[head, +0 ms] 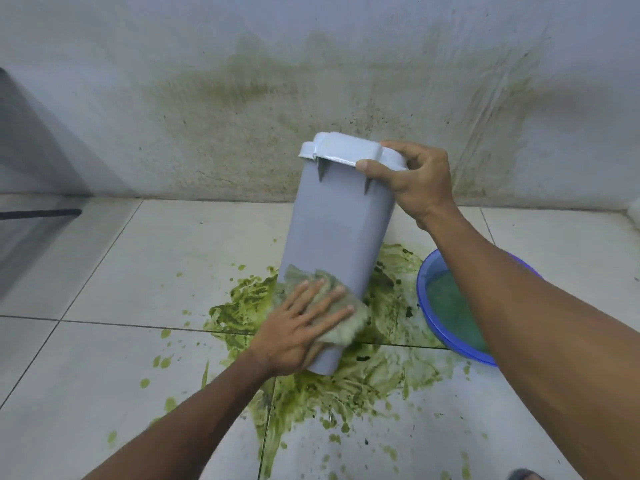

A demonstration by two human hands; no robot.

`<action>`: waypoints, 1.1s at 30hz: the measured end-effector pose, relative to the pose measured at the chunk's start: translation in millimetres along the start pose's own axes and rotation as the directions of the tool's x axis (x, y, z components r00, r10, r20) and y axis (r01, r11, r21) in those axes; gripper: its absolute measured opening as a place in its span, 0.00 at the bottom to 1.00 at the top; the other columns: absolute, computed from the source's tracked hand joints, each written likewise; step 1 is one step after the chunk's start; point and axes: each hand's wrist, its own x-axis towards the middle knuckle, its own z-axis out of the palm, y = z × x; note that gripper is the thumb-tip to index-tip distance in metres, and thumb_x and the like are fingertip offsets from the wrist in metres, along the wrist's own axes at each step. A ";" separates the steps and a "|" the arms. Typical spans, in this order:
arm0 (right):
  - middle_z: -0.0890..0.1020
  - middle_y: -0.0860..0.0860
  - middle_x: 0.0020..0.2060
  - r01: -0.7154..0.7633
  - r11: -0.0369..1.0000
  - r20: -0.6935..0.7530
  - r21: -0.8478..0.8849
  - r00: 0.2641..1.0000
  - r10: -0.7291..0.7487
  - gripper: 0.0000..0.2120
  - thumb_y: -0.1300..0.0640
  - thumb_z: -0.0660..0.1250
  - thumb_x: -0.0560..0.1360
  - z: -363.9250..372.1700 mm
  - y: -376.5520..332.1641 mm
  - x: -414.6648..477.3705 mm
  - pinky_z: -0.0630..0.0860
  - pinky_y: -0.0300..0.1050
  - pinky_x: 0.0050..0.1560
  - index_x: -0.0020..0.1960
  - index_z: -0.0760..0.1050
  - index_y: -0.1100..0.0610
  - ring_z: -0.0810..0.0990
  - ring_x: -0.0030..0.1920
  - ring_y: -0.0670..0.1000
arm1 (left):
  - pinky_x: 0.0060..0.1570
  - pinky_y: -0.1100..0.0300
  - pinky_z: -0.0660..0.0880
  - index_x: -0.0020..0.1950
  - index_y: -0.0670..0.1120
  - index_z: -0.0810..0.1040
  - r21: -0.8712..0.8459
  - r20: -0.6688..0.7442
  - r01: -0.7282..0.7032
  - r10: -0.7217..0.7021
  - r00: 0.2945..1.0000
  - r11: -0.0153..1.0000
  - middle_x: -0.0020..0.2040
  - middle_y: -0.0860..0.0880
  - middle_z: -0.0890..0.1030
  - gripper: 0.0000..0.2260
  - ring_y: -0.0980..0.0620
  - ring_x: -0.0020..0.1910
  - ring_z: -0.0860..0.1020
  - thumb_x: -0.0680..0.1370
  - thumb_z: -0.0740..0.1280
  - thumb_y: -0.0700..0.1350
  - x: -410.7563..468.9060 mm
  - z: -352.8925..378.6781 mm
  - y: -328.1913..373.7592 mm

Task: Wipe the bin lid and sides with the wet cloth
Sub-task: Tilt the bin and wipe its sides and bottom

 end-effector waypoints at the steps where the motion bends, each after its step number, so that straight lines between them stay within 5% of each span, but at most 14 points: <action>1: 0.87 0.47 0.48 0.007 1.000 0.004 -0.006 1.000 -0.007 0.27 0.40 0.82 0.57 2.9 -0.8 -1.0 0.83 0.48 0.48 0.50 0.86 0.54 0.85 0.50 0.49 | 0.78 0.39 0.55 0.81 0.48 0.62 -0.066 -0.080 0.159 -0.164 0.983 0.985 0.82 0.42 0.59 0.25 0.39 0.81 0.56 0.85 0.51 0.54 4.2 1.0 2.1; 3: 0.87 0.47 0.48 0.019 1.000 0.017 -0.008 1.000 -0.019 0.25 0.40 0.82 0.58 9.4 -2.5 -2.8 0.83 0.50 0.48 0.49 0.86 0.53 0.85 0.50 0.50 | 0.78 0.39 0.54 0.82 0.47 0.59 -0.211 -0.181 0.442 -0.479 0.859 0.872 0.83 0.43 0.56 0.26 0.39 0.82 0.53 0.84 0.53 0.52 27.4 -1.2 8.1; 5: 0.86 0.47 0.49 0.022 1.000 0.026 -0.013 0.999 -0.022 0.25 0.40 0.82 0.58 11.2 -3.2 -4.6 0.83 0.49 0.48 0.49 0.86 0.52 0.84 0.51 0.50 | 0.80 0.44 0.52 0.83 0.47 0.58 -0.396 -0.189 0.639 -0.739 0.646 0.660 0.83 0.44 0.56 0.27 0.43 0.82 0.53 0.84 0.54 0.53 61.5 -11.8 8.8; 7: 0.86 0.48 0.50 0.022 1.000 0.039 -0.011 0.999 -0.022 0.27 0.40 0.81 0.58 5.1 -1.5 -6.0 0.81 0.46 0.49 0.51 0.86 0.53 0.84 0.52 0.50 | 0.77 0.48 0.60 0.81 0.50 0.63 -0.625 -0.066 0.719 -0.939 0.338 0.303 0.80 0.48 0.65 0.26 0.48 0.79 0.63 0.84 0.54 0.57 92.8 -31.2 1.4; 9: 0.86 0.48 0.52 0.012 1.000 0.057 0.010 0.998 -0.013 0.29 0.41 0.81 0.57 -4.6 -0.3 -8.9 0.80 0.42 0.50 0.53 0.85 0.55 0.84 0.54 0.49 | 0.71 0.47 0.69 0.75 0.50 0.73 -0.753 0.151 0.654 -0.987 0.062 -0.074 0.72 0.49 0.77 0.24 0.46 0.71 0.73 0.84 0.54 0.60 115.2 -48.5 -13.6; 12: 0.86 0.50 0.53 0.038 0.998 0.131 0.052 0.990 -0.045 0.30 0.43 0.81 0.56 -11.7 -2.0 -17.8 0.79 0.42 0.52 0.55 0.85 0.57 0.83 0.55 0.49 | 0.61 0.46 0.78 0.58 0.45 0.84 -0.837 0.431 0.354 -0.901 -0.045 -0.418 0.53 0.47 0.86 0.22 0.45 0.57 0.82 0.84 0.58 0.59 128.6 -77.4 -40.7; 15: 0.85 0.51 0.55 0.081 0.992 0.269 0.098 0.957 -0.105 0.29 0.46 0.81 0.56 -9.5 -6.8 -30.7 0.78 0.44 0.55 0.54 0.84 0.57 0.82 0.57 0.49 | 0.46 0.53 0.83 0.50 0.43 0.85 -0.824 0.566 0.034 -0.824 -0.002 -0.566 0.41 0.48 0.87 0.21 0.49 0.42 0.86 0.84 0.60 0.57 127.5 -108.3 -58.8; 17: 0.85 0.51 0.54 0.073 0.982 0.329 0.173 0.936 -0.127 0.26 0.50 0.81 0.57 -5.5 -11.8 -38.8 0.78 0.45 0.56 0.53 0.84 0.58 0.82 0.57 0.48 | 0.51 0.50 0.83 0.57 0.42 0.84 -0.824 0.564 -0.012 -0.822 0.082 -0.567 0.49 0.45 0.87 0.21 0.45 0.49 0.86 0.85 0.60 0.56 122.8 -125.8 -63.9; 21: 0.87 0.52 0.45 0.032 0.957 0.172 0.289 0.982 -0.084 0.17 0.48 0.80 0.62 3.7 -18.9 -56.4 0.77 0.46 0.58 0.45 0.86 0.57 0.84 0.55 0.51 | 0.56 0.48 0.82 0.54 0.43 0.85 -0.863 0.495 0.198 -0.854 0.158 -0.464 0.51 0.45 0.87 0.18 0.45 0.53 0.85 0.84 0.61 0.55 111.8 -142.7 -62.4; 23: 0.87 0.53 0.42 0.064 0.955 0.083 0.288 0.992 -0.091 0.10 0.51 0.79 0.64 6.2 -17.0 -66.7 0.78 0.49 0.59 0.41 0.86 0.54 0.85 0.55 0.55 | 0.51 0.57 0.81 0.50 0.46 0.86 -0.886 0.389 0.364 -0.886 0.251 -0.286 0.47 0.49 0.88 0.17 0.54 0.48 0.85 0.85 0.61 0.54 106.7 -144.6 -60.4; 26: 0.87 0.56 0.41 0.110 0.946 0.045 0.304 0.991 -0.129 0.06 0.56 0.77 0.66 2.4 -12.7 -81.0 0.77 0.51 0.59 0.41 0.86 0.57 0.85 0.53 0.58 | 0.47 0.60 0.77 0.51 0.51 0.85 -0.838 0.289 0.545 -0.826 0.483 0.025 0.44 0.55 0.87 0.15 0.59 0.44 0.84 0.85 0.60 0.52 102.4 -159.3 -56.4; 30: 0.86 0.62 0.40 0.143 0.940 0.115 0.311 0.976 -0.187 0.02 0.64 0.73 0.68 -4.3 -9.2 -91.8 0.77 0.53 0.60 0.39 0.84 0.63 0.85 0.51 0.61 | 0.47 0.65 0.75 0.49 0.51 0.84 -0.771 0.382 0.605 -0.616 0.689 0.199 0.43 0.60 0.85 0.14 0.59 0.45 0.82 0.85 0.60 0.53 116.8 -177.0 -49.8; 32: 0.87 0.56 0.40 0.147 0.938 0.153 0.314 0.967 -0.202 0.04 0.64 0.72 0.69 -13.8 -3.4 -93.4 0.76 0.49 0.62 0.37 0.85 0.58 0.86 0.48 0.57 | 0.66 0.58 0.71 0.66 0.55 0.79 -0.525 0.484 0.677 -0.473 0.736 0.515 0.65 0.56 0.81 0.17 0.51 0.66 0.76 0.83 0.60 0.61 131.7 -167.9 -44.5; 33: 0.88 0.53 0.41 0.145 0.945 0.168 0.294 0.965 -0.200 0.05 0.62 0.73 0.69 -21.8 0.6 -92.9 0.76 0.47 0.63 0.38 0.86 0.55 0.86 0.48 0.55 | 0.75 0.52 0.61 0.76 0.56 0.71 -0.403 0.530 0.657 -0.423 0.735 0.637 0.76 0.53 0.71 0.24 0.47 0.76 0.67 0.82 0.59 0.64 138.4 -160.3 -42.4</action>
